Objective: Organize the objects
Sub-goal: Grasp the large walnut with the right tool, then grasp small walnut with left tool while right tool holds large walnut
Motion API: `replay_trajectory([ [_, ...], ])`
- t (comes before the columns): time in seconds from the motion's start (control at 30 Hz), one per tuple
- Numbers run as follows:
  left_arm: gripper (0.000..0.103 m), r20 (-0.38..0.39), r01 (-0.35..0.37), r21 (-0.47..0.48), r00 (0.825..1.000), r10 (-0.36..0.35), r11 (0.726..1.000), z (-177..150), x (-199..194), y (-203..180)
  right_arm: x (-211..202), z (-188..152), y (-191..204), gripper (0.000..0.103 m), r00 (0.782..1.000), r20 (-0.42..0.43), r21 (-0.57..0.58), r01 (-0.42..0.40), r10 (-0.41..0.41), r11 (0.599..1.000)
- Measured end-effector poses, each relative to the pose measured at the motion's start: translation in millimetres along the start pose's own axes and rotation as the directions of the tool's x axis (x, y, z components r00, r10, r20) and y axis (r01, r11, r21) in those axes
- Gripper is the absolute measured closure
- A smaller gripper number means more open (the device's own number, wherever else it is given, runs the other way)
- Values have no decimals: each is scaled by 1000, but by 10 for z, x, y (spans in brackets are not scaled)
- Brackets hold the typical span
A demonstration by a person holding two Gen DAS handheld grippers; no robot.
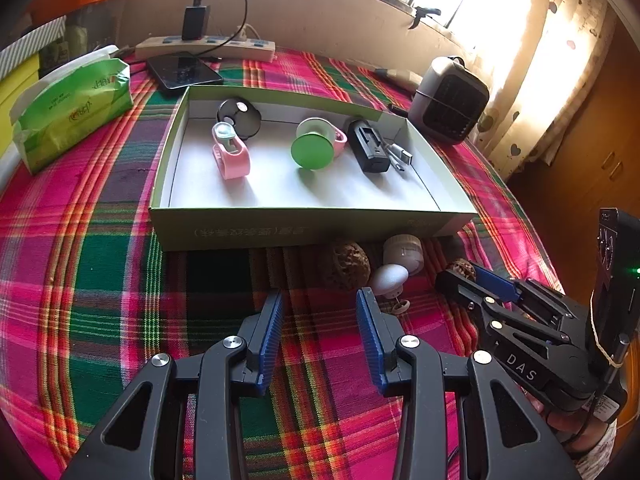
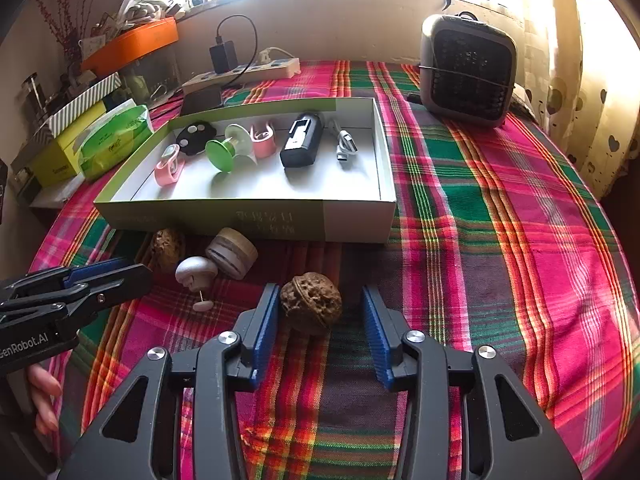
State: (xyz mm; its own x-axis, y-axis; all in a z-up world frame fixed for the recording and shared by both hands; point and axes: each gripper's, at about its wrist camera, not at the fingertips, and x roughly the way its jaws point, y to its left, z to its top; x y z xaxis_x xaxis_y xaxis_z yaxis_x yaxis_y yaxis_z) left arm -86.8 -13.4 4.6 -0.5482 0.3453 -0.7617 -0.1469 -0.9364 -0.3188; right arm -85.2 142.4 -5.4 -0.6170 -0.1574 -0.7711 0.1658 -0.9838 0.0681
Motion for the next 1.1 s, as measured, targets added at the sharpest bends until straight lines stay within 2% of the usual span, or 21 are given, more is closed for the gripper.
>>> replay_trajectory([
  [0.03,67,1,3,-1,1000,-3,1000,8,0,-9,0,-1,-3,72,1000,0,0,-2,2,1000],
  [0.27,64,0,1,8,1000,-1,1000,71,32,-78,-8,-7,-12,72,1000,0,-8,-15,15,1000],
  [0.83,64,-23,-63,33,998,63,997,213,200,-153,-2,1,-54,72,999,1,5,-44,44,999],
  [1.1,67,-24,-80,40,996,81,996,217,212,-166,-1,4,-56,72,999,1,6,-45,45,999],
])
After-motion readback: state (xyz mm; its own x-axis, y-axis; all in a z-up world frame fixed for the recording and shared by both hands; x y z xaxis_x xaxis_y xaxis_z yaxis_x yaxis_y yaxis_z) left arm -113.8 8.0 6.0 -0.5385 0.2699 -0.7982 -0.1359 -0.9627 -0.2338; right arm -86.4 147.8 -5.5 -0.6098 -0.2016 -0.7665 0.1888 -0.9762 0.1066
